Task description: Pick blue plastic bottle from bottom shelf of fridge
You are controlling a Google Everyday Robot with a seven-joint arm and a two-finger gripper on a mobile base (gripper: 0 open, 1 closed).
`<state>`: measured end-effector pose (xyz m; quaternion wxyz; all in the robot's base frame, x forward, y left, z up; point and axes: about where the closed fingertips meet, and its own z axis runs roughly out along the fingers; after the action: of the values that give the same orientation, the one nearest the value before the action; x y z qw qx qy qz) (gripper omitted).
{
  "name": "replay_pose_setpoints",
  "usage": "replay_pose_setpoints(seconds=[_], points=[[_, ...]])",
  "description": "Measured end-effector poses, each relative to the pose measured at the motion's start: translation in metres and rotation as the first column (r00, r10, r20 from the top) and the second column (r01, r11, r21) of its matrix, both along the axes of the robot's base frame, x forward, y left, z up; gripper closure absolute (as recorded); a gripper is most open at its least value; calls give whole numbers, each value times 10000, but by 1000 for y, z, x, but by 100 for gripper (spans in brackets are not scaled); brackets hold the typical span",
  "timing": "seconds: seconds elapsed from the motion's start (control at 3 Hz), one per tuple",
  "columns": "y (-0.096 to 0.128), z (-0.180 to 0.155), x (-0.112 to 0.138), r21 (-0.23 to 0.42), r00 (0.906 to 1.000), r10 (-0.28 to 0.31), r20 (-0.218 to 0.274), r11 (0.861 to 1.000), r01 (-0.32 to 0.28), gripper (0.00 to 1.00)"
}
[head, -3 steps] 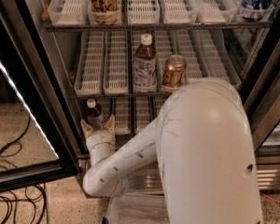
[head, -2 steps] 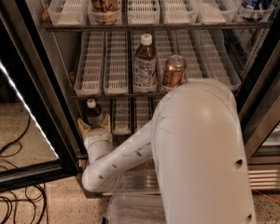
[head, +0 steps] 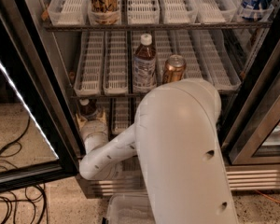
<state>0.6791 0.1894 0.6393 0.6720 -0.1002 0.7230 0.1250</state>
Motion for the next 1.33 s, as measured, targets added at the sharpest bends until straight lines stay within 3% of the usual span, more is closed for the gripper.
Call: replay_pose_setpoints(seconds=[0.33,1.0,1.33], points=[[-7,0,11,-671,9980,-590,226,9959,604,57],[-10,0,11,-707,9976,-669,202,9952,681,100],[-18,17,10,-1065,9964,-750,388,9912,788,100]])
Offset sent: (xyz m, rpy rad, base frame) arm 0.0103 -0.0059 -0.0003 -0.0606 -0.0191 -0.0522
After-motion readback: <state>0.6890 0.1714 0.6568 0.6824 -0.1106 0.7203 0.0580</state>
